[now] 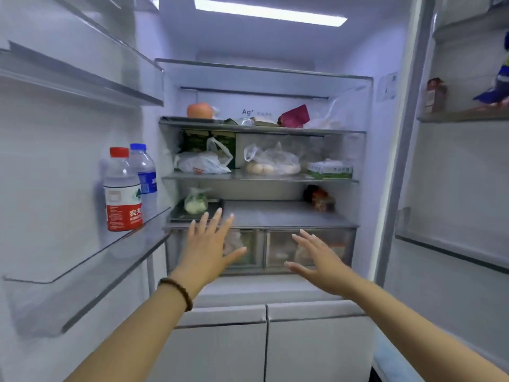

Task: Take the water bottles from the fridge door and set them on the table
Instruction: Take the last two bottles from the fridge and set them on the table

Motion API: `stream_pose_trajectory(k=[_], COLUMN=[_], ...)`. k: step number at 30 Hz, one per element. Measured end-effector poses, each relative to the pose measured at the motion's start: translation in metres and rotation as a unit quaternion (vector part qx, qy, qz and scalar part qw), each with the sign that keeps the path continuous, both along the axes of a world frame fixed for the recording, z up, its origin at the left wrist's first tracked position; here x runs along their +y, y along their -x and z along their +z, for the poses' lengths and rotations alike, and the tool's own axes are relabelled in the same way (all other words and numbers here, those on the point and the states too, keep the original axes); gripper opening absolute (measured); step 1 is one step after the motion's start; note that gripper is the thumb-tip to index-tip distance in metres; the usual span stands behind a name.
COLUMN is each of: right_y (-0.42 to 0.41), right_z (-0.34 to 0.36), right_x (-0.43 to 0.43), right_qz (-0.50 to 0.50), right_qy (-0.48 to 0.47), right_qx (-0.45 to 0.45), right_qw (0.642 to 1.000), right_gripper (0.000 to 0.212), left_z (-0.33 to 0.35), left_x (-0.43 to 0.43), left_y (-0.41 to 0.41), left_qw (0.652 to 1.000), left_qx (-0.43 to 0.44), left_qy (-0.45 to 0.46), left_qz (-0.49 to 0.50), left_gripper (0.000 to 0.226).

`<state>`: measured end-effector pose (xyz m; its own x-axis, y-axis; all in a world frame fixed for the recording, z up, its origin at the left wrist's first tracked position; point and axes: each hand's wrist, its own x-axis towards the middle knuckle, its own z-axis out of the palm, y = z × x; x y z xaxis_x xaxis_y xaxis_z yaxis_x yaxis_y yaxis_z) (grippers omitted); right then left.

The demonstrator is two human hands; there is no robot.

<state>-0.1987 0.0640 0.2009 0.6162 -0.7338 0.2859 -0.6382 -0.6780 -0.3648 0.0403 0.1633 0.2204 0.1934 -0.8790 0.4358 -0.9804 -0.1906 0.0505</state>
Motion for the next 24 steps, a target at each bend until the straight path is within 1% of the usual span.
stream_pose_trajectory(k=[3,7,9,13,17,20,24], right_y=[-0.031,-0.077,-0.101,-0.149,-0.196,-0.229,-0.267], right_z=[0.008,0.025,0.037,0.055,0.069,0.077,0.094], right_x=[-0.048,-0.086,-0.092,-0.091,-0.085,-0.078,-0.074], right_qz=[0.078,0.199,0.251,0.338,0.399,0.440,0.479], right_qy=[0.020,0.018,0.005,-0.022,-0.029,-0.039,-0.057], right_qx=[0.005,0.005,-0.008,-0.046,-0.072,-0.091,-0.115], right_qw=[0.997,0.980,0.968,0.940,0.914,0.893,0.868], right_gripper=[0.078,0.078,0.076,0.075,0.078,0.079,0.079], left_z=[0.009,0.027,0.040,0.063,0.080,0.089,0.098], left_x=[-0.002,0.009,0.019,0.042,0.054,0.057,0.049], left_y=[-0.004,-0.007,-0.009,-0.019,-0.039,-0.060,-0.085], left_qw=[0.996,0.981,0.970,0.942,0.914,0.901,0.900], left_qx=[-0.012,-0.007,-0.011,-0.060,-0.050,-0.050,-0.023], left_qy=[0.024,0.049,0.053,0.069,0.062,0.070,0.120], left_qz=[0.081,0.190,0.237,0.322,0.397,0.426,0.418], left_gripper=[0.079,0.080,0.080,0.079,0.082,0.080,0.079])
